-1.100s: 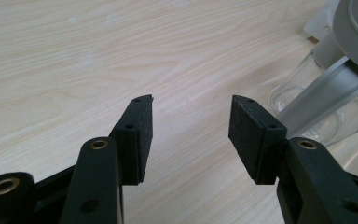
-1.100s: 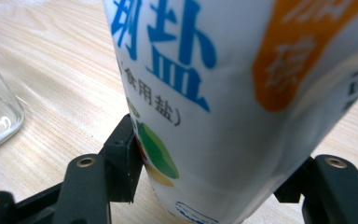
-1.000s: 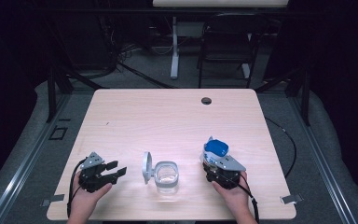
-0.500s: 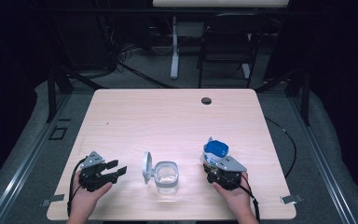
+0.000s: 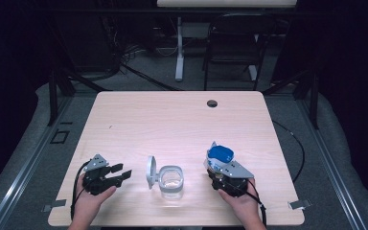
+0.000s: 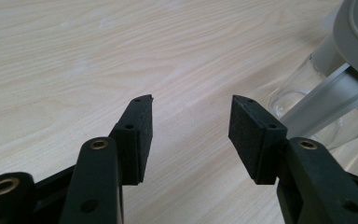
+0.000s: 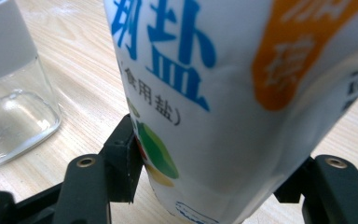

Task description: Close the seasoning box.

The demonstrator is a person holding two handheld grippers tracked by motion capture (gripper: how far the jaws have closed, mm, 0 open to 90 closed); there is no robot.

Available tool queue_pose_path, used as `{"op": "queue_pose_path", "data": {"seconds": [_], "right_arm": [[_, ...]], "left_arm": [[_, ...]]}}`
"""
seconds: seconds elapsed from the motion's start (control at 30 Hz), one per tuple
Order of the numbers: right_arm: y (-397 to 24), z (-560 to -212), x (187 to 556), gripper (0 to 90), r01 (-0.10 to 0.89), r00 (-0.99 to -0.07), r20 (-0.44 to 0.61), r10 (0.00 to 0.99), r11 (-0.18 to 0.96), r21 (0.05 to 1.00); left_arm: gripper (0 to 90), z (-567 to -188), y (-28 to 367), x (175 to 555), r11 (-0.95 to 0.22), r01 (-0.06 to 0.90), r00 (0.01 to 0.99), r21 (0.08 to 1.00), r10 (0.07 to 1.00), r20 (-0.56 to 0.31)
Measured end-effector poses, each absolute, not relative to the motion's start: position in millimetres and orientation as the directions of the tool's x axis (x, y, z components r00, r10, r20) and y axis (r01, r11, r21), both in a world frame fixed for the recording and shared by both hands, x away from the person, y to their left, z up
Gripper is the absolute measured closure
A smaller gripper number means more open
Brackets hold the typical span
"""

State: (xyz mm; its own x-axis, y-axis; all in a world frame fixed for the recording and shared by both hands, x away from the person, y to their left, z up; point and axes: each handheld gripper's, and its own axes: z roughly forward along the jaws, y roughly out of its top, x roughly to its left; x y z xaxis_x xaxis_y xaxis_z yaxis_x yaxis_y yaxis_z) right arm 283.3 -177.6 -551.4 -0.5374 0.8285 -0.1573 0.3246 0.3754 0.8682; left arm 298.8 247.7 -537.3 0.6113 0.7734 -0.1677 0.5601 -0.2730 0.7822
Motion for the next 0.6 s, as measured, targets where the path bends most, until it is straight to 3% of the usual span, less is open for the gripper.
{"op": "queue_pose_path", "data": {"seconds": [0.6], "right_arm": [[-165.7,-541.5,270.1,38.5,0.274,-0.594,-0.189,0.782,0.417,0.867]], "left_arm": [[49.8,-533.4,252.1,295.9,-0.259,0.563,0.588,0.785,0.792,-0.161]]}}
